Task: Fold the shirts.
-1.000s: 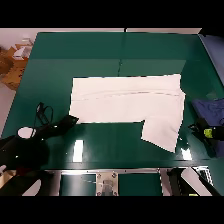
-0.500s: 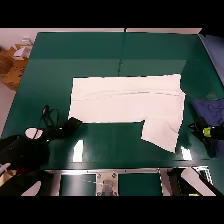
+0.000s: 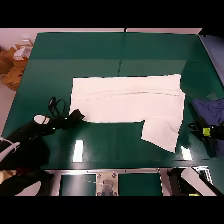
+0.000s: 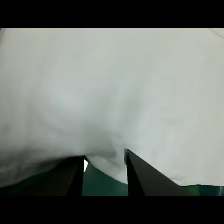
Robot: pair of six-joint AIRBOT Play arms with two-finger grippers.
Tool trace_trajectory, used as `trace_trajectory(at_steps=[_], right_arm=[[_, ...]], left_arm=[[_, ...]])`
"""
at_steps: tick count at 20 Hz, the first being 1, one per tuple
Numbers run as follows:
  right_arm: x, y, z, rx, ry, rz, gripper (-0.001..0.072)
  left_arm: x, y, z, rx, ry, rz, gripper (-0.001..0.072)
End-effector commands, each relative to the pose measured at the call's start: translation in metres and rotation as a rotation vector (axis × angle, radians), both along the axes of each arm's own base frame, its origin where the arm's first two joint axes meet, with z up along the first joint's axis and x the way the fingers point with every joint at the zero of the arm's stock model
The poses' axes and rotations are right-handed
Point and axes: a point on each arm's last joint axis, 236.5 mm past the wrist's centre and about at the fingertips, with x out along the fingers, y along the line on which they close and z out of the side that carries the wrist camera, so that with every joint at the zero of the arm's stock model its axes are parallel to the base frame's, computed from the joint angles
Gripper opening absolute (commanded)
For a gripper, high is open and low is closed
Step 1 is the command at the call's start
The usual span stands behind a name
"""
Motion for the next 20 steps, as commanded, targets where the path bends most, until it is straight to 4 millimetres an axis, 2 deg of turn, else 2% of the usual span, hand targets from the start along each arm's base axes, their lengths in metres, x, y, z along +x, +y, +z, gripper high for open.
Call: trace_trajectory(at_steps=[1, 2, 3, 4, 5, 12, 16, 17, 20], right_arm=[[-0.001, 0.002, -0.001, 0.007, 0.004, 0.003, 0.0411], [-0.002, 0.004, -0.001, 0.014, 0.008, 0.008, 0.0447], [-0.003, 0.007, -0.001, 0.026, 0.014, 0.014, 0.0471], [-0.006, 0.011, -0.001, 0.04, 0.022, 0.022, 0.0476], [-0.009, 0.013, -0.002, 0.049, 0.035, 0.03, 0.0504], [-0.036, 0.024, -0.006, 0.149, 0.117, 0.025, 0.0502], [-0.05, 0.045, -0.028, 0.23, 0.174, 0.06, 0.0501], [-0.049, 0.049, -0.035, 0.24, 0.176, 0.07, 0.05], [-0.025, 0.06, -0.046, 0.256, 0.103, 0.129, 0.0484]], left_arm=[[0.0, 0.0, -0.003, 0.034, -0.006, -0.049, 0.035], [0.001, 0.001, -0.003, 0.035, -0.008, -0.047, 0.0346], [0.002, 0.001, -0.003, 0.038, -0.011, -0.044, 0.0053], [0.004, 0.003, -0.003, 0.045, -0.018, -0.038, 0.0022], [0.006, 0.005, -0.003, 0.051, -0.026, -0.03, 0.0022], [0.004, 0.003, -0.002, 0.046, -0.022, -0.042, 0.0021], [0.004, 0.003, -0.002, 0.052, -0.029, -0.056, 0.0022], [0.003, 0.002, -0.002, 0.052, -0.028, -0.057, 0.0022], [0.002, 0.002, -0.002, 0.049, -0.025, -0.061, 0.0022]])
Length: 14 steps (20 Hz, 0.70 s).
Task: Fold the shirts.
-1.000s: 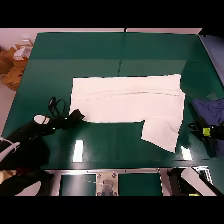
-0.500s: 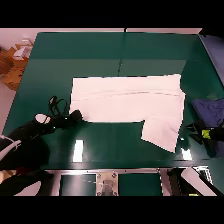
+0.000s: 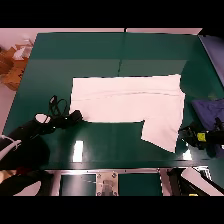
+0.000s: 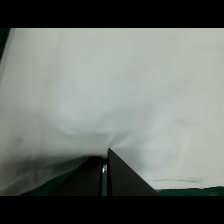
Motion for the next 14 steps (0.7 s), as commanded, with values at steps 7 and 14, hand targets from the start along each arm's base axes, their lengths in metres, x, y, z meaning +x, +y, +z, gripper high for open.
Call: trace_trajectory(at_steps=[7, 14], right_arm=[[0.025, 0.04, -0.036, 0.126, -0.046, 0.101, 0.044], [0.035, 0.032, -0.03, 0.103, -0.076, 0.118, 0.0036]], left_arm=[[0.0, -0.001, 0.0, -0.001, 0.0, -0.005, 0.0022], [0.003, 0.002, 0.001, 0.003, -0.009, 0.016, 0.0023]])
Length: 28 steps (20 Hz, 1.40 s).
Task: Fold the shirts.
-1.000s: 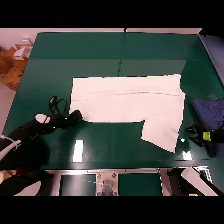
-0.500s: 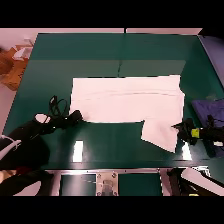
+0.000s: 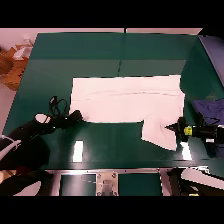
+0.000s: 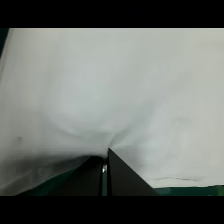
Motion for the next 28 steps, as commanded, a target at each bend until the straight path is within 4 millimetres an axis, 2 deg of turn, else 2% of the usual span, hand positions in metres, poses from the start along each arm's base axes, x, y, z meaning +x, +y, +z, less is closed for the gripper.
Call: trace_trajectory(at_steps=[1, 6, 8, 10, 13, 15, 17, 20, 24, 26, 28], right_arm=[[0.0, -0.021, -0.014, -0.111, 0.001, 0.019, 0.0016], [0.001, -0.02, -0.009, -0.1, -0.002, 0.024, 0.0015], [-0.001, -0.022, -0.001, -0.102, 0.013, 0.016, 0.0015], [-0.008, -0.035, 0.006, -0.168, 0.05, 0.011, 0.0014], [-0.021, -0.06, 0.025, -0.296, 0.113, -0.018, 0.0013], [-0.026, -0.065, 0.043, -0.333, 0.116, -0.015, 0.0014], [-0.022, -0.07, 0.064, -0.366, 0.087, -0.01, 0.0013], [0.002, -0.075, 0.104, -0.397, -0.008, 0.005, 0.0014], [0.061, -0.069, 0.155, -0.444, -0.193, 0.042, 0.0014], [0.095, -0.067, 0.166, -0.448, -0.247, 0.048, 0.0014], [0.129, -0.065, 0.167, -0.417, -0.28, 0.056, 0.0015]], left_arm=[[0.003, 0.001, 0.001, -0.006, -0.003, 0.024, 0.0022], [0.004, 0.002, 0.003, 0.0, -0.018, 0.012, 0.002], [-0.003, -0.001, 0.012, -0.006, -0.02, -0.046, 0.002], [-0.005, 0.007, 0.027, -0.021, -0.036, -0.055, 0.002], [-0.005, 0.025, 0.04, -0.019, -0.047, -0.04, 0.002], [-0.015, 0.024, 0.038, -0.015, -0.012, -0.091, 0.002], [-0.017, 0.016, 0.047, -0.031, -0.005, -0.137, 0.002], [0.003, 0.012, 0.077, -0.038, -0.059, -0.159, 0.0019], [0.036, 0.008, 0.114, -0.028, -0.111, -0.199, 0.0019], [0.064, 0.008, 0.127, -0.02, -0.134, -0.2, 0.0019], [0.091, 0.005, 0.13, -0.026, -0.134, -0.212, 0.002]])
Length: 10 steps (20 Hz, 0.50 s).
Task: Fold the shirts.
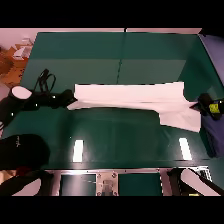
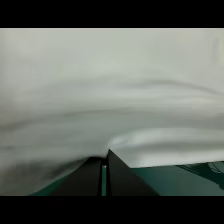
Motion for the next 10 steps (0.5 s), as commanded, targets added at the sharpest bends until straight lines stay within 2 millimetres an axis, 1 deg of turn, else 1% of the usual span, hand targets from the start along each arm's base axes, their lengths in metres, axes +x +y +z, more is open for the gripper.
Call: trace_trajectory(at_steps=[1, 3, 5, 6, 7, 8, 9, 10], right_arm=[[0.061, 0.008, 0.01, 0.038, -0.078, 0.025, 0.0015], [0.097, 0.009, -0.006, 0.065, -0.091, 0.023, 0.0015], [0.133, 0.008, -0.029, 0.086, -0.101, 0.008, 0.0016], [0.148, 0.005, -0.044, 0.087, -0.097, -0.002, 0.0016], [0.159, 0.001, -0.057, 0.088, -0.09, -0.01, 0.0038], [0.168, -0.004, -0.067, 0.09, -0.083, -0.014, 0.0136], [0.175, -0.011, -0.071, 0.091, -0.083, -0.019, 0.0253], [0.18, -0.02, -0.066, 0.084, -0.096, -0.012, 0.035]], left_arm=[[0.044, -0.005, 0.008, -0.002, 0.001, -0.025, 0.002], [0.073, -0.008, -0.004, 0.001, 0.009, -0.026, 0.0021], [0.103, -0.016, -0.027, 0.005, 0.016, -0.025, 0.0023], [0.117, -0.019, -0.038, 0.013, 0.01, -0.017, 0.0074], [0.13, -0.022, -0.047, 0.017, -0.007, -0.01, 0.0309], [0.144, -0.021, -0.051, 0.011, -0.025, 0.023, 0.0669], [0.155, -0.017, -0.049, 0.001, -0.041, 0.057, 0.0705], [0.162, -0.011, -0.04, -0.008, -0.059, 0.072, 0.0707]])
